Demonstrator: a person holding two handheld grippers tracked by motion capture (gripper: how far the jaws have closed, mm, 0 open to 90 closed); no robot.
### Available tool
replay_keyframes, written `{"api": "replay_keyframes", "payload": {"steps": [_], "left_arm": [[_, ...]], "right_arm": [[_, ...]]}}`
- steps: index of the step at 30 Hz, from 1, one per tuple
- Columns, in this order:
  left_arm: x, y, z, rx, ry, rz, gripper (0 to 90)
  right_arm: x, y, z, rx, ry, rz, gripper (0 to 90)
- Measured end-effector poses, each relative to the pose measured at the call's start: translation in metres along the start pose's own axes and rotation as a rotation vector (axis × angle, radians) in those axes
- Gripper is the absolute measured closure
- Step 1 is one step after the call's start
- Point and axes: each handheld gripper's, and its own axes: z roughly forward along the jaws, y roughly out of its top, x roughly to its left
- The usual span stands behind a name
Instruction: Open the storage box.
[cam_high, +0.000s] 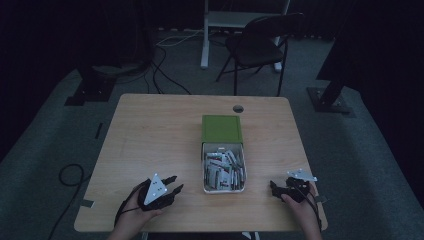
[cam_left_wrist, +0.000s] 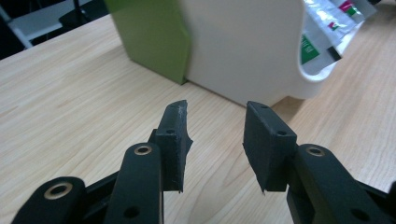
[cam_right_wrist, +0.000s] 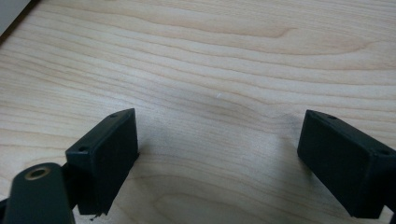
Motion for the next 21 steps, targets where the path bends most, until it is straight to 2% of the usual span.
{"api": "replay_keyframes", "payload": {"steps": [2, 8, 15, 17, 21], "left_arm": [[0.004, -0.003, -0.002, 0.002, 0.001, -0.024, 61.0], [0.011, -0.013, -0.009, 0.021, 0.019, -0.052, 59.3], [0.022, -0.024, -0.018, 0.025, 0.032, -0.129, 57.1], [0.025, -0.025, -0.021, 0.026, 0.041, -0.133, 57.0], [0.030, -0.027, -0.025, 0.017, 0.028, -0.165, 51.0]], "right_arm": [[0.000, 0.000, 0.000, 0.000, 0.000, 0.000, 11.9], [0.000, 0.000, 0.000, 0.000, 0.000, 0.000, 11.9], [0.000, 0.000, 0.000, 0.000, 0.000, 0.000, 11.9], [0.000, 0.000, 0.000, 0.000, 0.000, 0.000, 11.8], [0.000, 0.000, 0.000, 0.000, 0.000, 0.000, 11.9]]}}
